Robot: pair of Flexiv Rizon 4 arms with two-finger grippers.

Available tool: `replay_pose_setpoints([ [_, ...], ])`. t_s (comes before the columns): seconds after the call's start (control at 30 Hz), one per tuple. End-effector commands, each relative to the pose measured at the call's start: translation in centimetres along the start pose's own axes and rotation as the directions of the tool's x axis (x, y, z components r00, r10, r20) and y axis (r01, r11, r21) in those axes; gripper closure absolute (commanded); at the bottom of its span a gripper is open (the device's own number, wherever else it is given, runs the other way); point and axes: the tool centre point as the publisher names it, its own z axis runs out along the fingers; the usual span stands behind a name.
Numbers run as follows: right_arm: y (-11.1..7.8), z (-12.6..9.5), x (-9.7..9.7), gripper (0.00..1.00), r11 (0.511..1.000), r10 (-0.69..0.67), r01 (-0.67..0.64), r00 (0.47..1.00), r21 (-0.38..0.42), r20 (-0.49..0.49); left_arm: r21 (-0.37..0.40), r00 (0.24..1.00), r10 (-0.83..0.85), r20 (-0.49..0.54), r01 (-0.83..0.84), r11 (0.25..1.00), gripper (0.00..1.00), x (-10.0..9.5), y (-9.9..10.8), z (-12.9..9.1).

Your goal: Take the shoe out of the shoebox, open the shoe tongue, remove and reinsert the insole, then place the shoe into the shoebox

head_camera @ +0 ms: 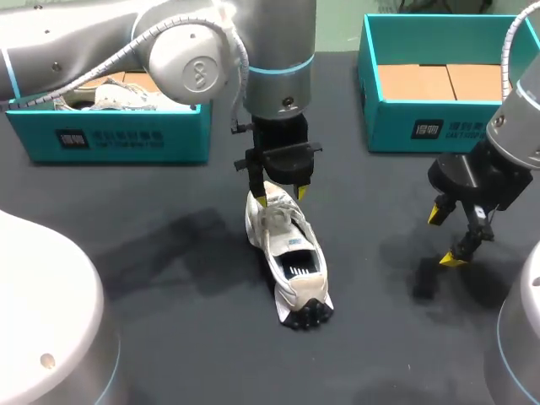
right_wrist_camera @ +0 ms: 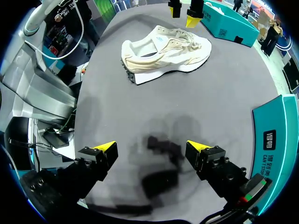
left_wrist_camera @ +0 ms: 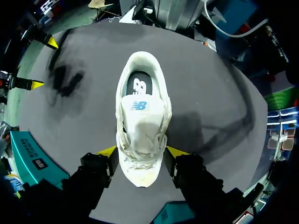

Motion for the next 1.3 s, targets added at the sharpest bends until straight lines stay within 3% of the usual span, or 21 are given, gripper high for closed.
replay_pose_setpoints([
  [0.03,0.0,0.0,0.1,0.00,1.000,0.000,0.000,1.000,0.001,0.002,0.010,1.000,0.024,0.010,-0.024,1.000,0.76,0.5,-0.3,0.2],
  [0.47,0.0,0.0,0.1,0.00,1.000,0.000,0.000,1.000,0.001,0.002,0.068,0.995,0.099,-0.001,-0.099,0.993,0.73,0.0,-2.6,4.0],
  [0.63,0.0,0.0,0.1,0.00,1.000,0.000,0.000,1.000,0.001,0.002,0.101,0.993,0.118,-0.013,-0.116,0.988,0.64,-0.5,-3.7,5.7],
  [0.73,0.0,0.0,0.1,0.00,1.000,0.000,0.000,1.000,0.001,0.002,0.110,0.992,0.127,-0.029,-0.123,0.986,0.66,-0.8,-4.1,6.7],
  [1.07,0.0,0.0,0.1,0.00,1.000,0.000,0.000,1.000,0.001,0.002,0.081,0.992,0.126,0.020,-0.128,0.989,0.65,-0.1,-4.5,4.1],
  [1.3,0.0,0.0,0.1,0.00,1.000,0.000,0.000,1.000,0.001,0.002,0.098,0.992,0.121,-0.025,-0.118,0.988,0.67,-0.5,-5.1,6.6],
])
